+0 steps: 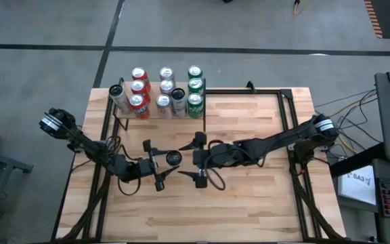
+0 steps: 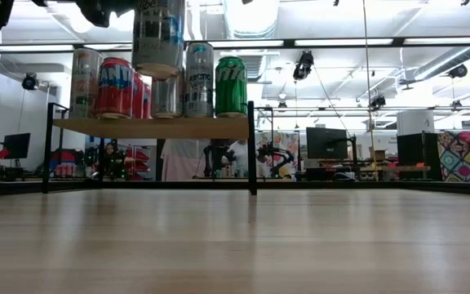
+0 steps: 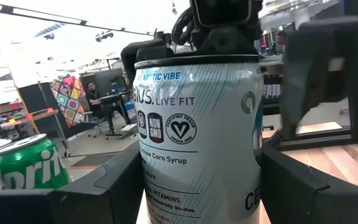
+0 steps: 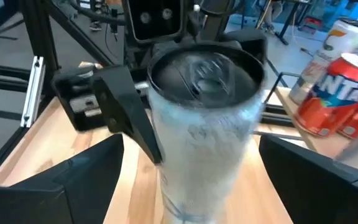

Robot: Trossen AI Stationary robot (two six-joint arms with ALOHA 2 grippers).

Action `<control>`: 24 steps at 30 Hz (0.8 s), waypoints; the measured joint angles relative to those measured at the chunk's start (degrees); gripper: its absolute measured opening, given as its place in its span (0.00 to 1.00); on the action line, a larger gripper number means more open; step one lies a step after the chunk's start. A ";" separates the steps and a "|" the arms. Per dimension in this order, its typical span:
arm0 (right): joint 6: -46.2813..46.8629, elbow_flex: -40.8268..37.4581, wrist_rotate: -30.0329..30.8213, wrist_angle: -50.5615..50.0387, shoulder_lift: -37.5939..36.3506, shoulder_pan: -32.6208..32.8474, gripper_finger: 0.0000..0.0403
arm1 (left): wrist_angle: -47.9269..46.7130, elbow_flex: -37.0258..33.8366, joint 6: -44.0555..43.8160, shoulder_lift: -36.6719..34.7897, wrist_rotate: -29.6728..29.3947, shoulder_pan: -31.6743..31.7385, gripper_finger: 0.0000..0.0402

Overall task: Place canned beverage on shelf
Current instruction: Put the white and blue soda can aligned with the other white and blue soda can on the shelf

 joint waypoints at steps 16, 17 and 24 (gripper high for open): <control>0.05 5.58 -2.01 1.98 4.99 -1.23 0.90 | -0.46 -0.39 0.88 0.40 0.04 -0.15 0.60; 0.17 5.58 -1.99 2.22 5.04 -1.36 0.90 | -0.45 -0.39 0.93 0.40 0.02 -0.15 0.60; 0.91 5.58 -2.08 2.81 5.19 -2.11 0.71 | -0.19 -0.39 0.87 0.43 -0.17 -0.11 0.65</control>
